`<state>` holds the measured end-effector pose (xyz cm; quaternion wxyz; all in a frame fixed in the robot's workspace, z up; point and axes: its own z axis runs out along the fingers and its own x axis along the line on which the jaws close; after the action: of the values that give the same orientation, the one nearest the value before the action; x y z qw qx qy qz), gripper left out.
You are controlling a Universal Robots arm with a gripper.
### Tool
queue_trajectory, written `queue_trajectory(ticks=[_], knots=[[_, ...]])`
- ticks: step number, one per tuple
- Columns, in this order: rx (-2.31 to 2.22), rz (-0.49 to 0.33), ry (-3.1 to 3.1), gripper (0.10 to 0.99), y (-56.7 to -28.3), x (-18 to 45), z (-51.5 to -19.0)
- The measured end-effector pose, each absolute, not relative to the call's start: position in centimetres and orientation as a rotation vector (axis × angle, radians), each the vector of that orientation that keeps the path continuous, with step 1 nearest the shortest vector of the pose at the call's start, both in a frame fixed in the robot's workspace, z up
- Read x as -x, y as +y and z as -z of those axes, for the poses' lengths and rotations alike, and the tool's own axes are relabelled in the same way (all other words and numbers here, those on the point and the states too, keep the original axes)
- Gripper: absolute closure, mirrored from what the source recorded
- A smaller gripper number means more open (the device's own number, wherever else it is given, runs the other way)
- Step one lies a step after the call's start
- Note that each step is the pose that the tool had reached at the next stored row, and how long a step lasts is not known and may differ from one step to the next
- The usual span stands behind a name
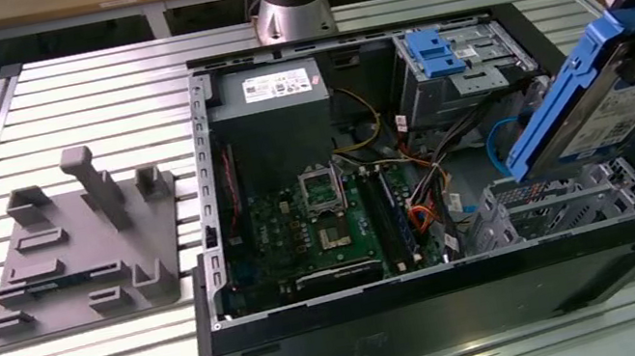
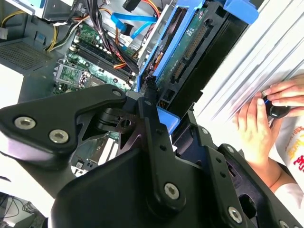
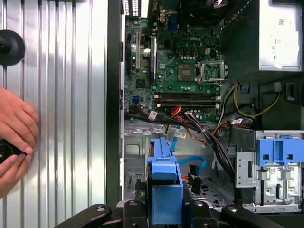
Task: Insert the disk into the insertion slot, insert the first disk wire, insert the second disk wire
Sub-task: 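Insert the disk into the insertion slot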
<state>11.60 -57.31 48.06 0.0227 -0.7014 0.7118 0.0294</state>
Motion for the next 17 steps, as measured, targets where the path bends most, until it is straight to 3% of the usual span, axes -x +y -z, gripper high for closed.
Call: queue_trajectory(ticks=[17], knots=[[2.172,-0.091,2.204,0.722,-57.1,-11.6,-46.9]])
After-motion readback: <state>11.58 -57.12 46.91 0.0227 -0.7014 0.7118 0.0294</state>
